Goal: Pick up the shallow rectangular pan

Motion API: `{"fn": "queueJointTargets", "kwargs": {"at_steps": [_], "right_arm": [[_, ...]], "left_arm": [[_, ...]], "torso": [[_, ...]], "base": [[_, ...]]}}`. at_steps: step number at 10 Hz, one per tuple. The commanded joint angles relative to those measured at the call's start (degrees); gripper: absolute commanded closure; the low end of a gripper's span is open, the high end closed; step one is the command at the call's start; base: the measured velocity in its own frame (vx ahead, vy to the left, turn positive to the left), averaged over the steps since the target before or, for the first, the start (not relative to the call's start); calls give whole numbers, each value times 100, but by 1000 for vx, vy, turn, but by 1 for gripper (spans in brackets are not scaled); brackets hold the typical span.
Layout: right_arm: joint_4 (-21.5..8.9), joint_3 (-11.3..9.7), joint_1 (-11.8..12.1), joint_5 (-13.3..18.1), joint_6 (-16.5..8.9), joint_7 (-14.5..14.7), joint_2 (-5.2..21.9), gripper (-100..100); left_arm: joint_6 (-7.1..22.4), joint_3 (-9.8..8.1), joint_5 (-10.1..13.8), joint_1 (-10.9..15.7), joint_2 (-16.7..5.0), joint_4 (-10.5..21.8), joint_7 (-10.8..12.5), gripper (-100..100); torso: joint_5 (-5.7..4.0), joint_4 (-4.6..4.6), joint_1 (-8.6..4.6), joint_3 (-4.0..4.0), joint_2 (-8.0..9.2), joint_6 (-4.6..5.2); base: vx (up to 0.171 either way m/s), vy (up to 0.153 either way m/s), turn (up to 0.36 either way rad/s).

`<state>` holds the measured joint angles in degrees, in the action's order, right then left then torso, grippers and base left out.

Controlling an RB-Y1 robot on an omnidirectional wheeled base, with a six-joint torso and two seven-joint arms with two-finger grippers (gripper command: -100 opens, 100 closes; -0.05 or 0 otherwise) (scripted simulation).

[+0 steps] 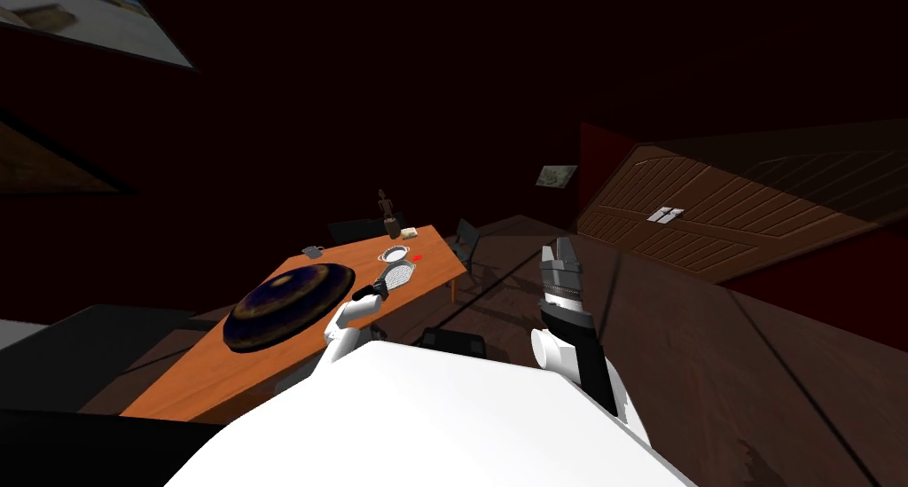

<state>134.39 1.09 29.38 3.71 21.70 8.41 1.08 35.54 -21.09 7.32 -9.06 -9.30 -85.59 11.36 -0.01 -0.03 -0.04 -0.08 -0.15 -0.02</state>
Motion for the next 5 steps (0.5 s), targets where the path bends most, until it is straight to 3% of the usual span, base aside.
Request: {"fn": "queueJointTargets", "kwargs": {"at_steps": [1, 5], "right_arm": [[0, 0, 0, 0, 0, 0, 0, 0], [0, 0, 0, 0, 0, 0, 0, 0]], "left_arm": [[286, -103, 0, 133, -21, 163, 85, -100], [871, -337, -7, 424, -70, 560, 280, -100]], "torso": [[0, 0, 0, 0, 0, 0], [0, -1, -1, -2, -4, 2]], "base": [[36, -2, -100], [51, -8, -109]]}}
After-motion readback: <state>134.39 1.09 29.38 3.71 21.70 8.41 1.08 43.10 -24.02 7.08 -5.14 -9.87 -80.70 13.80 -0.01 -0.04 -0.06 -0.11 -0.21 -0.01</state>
